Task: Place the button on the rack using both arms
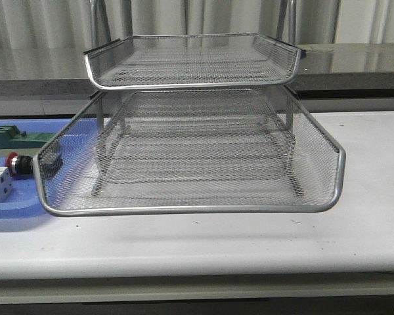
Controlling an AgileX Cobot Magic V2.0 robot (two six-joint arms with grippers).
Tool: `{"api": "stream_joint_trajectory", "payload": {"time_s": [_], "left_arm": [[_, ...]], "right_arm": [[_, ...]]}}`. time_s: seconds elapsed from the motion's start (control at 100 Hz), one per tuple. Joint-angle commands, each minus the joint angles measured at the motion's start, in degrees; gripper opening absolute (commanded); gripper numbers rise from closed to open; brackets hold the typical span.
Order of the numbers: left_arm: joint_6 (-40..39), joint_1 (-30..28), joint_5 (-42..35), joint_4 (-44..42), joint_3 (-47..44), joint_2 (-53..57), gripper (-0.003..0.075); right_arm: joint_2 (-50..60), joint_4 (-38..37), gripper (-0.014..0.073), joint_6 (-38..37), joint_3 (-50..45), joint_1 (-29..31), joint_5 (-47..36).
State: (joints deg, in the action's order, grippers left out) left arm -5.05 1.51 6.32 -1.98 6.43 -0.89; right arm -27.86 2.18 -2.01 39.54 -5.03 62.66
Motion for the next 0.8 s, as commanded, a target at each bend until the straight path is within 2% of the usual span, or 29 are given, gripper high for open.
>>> {"api": "stream_joint_trajectory", "payload": {"time_s": [0.0, 0.18, 0.4, 0.79], "left_arm": [[-0.6, -0.1, -0.2, 0.8, 6.1, -4.3, -0.0020], [-0.6, -0.1, 11.1, 1.5, 18.4, -17.7, -0.0020], [-0.6, -0.1, 19.1, 1.5, 32.4, -36.0, -0.0020], [2.6, -0.1, 21.6, 0.3, 46.6, -59.5, -0.0020]], "right_arm": [[-0.3, -0.6, -0.0068, 0.0, 1.9, 0.0, -3.1], [-0.3, -0.6, -0.0068, 0.0, 1.9, 0.0, -3.1], [-0.3, -0.6, -0.0068, 0.0, 1.9, 0.0, -3.1], [-0.3, -0.6, -0.0068, 0.0, 1.9, 0.0, -3.1]]}}
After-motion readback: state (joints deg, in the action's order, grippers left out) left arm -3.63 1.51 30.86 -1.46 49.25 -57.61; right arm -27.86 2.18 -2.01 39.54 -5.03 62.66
